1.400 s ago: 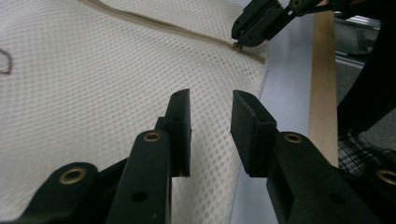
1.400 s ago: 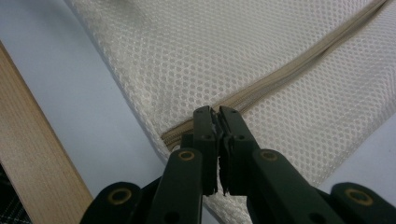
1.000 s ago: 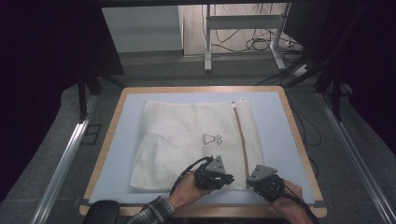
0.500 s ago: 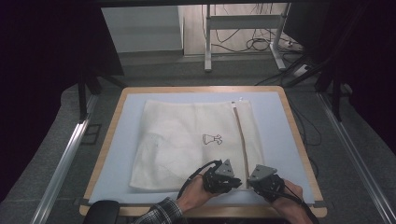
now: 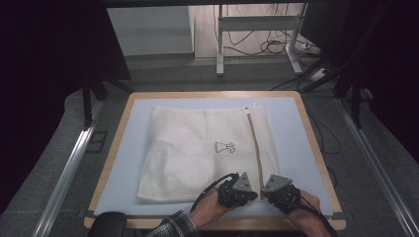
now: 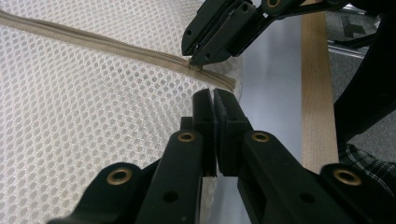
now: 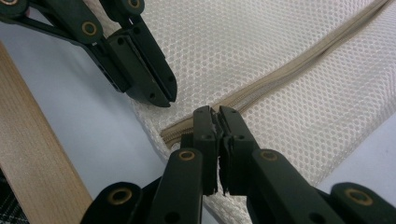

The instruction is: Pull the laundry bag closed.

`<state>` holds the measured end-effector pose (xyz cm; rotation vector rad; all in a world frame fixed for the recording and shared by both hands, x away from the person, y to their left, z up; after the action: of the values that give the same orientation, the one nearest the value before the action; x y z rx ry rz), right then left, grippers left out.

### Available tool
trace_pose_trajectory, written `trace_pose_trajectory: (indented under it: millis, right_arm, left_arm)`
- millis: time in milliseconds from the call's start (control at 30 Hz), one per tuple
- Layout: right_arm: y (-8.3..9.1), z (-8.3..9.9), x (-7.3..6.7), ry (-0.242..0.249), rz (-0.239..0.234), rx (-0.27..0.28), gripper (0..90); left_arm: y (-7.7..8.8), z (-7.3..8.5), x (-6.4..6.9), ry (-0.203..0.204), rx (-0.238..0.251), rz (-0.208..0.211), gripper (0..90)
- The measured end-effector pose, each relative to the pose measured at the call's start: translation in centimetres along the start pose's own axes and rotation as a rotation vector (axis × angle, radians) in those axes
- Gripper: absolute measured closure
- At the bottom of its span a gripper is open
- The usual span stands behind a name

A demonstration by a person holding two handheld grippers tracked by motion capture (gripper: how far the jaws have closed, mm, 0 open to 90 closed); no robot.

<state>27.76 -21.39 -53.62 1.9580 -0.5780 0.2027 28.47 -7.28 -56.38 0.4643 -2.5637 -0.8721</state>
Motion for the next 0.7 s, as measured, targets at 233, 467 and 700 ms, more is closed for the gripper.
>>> trace_pose_trajectory:
  millis: [233,467,700]
  right_arm:
    - [-0.1,0.1,0.3,-0.003,-0.003,0.009,85.3]
    - [-0.5,0.1,1.0,-0.010,0.004,0.010,85.4]
    - [-0.8,0.1,1.5,-0.013,0.014,0.007,85.4]
  left_arm:
    - [0.1,0.0,-0.2,-0.008,-0.014,-0.003,89.0]
    - [0.1,0.1,-0.1,-0.030,-0.013,-0.016,89.1]
    - [0.2,0.1,-0.2,-0.030,-0.019,-0.014,89.0]
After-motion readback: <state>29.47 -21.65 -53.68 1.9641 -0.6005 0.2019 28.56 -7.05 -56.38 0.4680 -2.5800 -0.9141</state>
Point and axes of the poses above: each handheld gripper's, and its own axes: y roughly backward along the jaws, z roughly out of its underside, x roughly to its right, the point moved 4 cm from there along -y, roughly forward along the jaws, and after that the axes turned 14 degrees about y, right-handed, at the moved point
